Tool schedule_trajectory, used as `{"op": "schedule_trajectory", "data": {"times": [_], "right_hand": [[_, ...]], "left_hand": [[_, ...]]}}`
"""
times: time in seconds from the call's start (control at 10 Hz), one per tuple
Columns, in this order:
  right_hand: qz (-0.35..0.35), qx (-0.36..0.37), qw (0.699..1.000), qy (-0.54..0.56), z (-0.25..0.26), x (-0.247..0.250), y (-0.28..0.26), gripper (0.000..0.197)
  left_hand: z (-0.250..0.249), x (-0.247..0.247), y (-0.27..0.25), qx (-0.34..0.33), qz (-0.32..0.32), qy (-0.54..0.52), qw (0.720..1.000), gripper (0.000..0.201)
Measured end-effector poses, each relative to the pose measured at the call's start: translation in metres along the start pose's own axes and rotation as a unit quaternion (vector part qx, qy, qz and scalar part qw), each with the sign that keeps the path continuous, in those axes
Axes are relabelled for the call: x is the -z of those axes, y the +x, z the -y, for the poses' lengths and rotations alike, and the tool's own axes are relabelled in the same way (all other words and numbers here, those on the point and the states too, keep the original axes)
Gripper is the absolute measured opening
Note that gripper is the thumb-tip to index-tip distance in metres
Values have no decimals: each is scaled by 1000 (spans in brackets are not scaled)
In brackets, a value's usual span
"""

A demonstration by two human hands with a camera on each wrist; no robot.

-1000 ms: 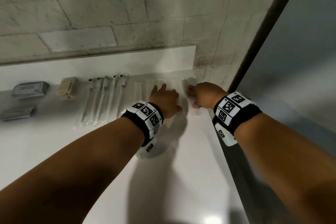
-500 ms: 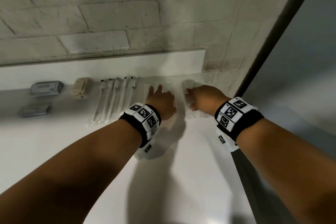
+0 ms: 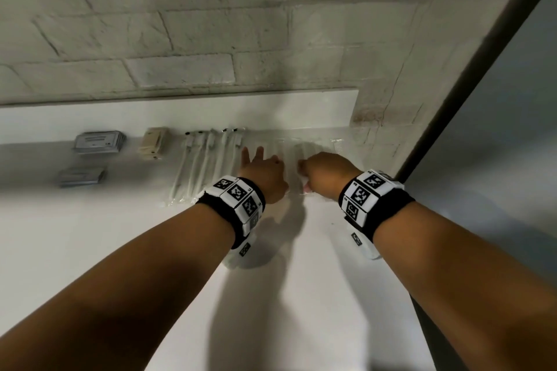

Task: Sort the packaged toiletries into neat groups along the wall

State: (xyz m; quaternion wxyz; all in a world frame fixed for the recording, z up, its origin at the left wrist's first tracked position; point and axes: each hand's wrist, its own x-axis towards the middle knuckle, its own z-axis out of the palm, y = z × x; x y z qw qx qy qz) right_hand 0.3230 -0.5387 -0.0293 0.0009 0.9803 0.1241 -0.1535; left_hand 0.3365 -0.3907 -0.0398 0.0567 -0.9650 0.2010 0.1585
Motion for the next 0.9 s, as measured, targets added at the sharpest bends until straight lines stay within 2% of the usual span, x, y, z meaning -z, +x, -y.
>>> {"op": "schedule_trajectory", "data": {"times": [0.1, 0.2, 0.3, 0.4, 0.6, 0.8, 0.9], "right_hand": [[-3, 0, 1000, 3, 1, 3, 1, 34], [-36, 21, 999, 8, 12, 4, 4, 34], [-32, 32, 999, 12, 30, -2, 11, 29], [-10, 32, 999, 17, 38, -7, 18, 28], [-16, 30, 999, 22, 40, -7, 18, 27], [-76, 38, 994, 61, 48, 4, -25, 33], [-65, 56, 992, 96, 65, 4, -74, 39]], "left_hand": [[6, -1, -2, 2, -24, -13, 1000, 60], [17, -1, -4, 12, -49, -9, 999, 53], [21, -2, -6, 21, -15, -28, 999, 43], [21, -5, -8, 25, -2, -34, 999, 41], [24, -10, -7, 27, -20, -20, 999, 41], [24, 0, -25, 6, -109, -50, 993, 47], [20, 1, -62, -6, -165, -108, 980, 49]]}}
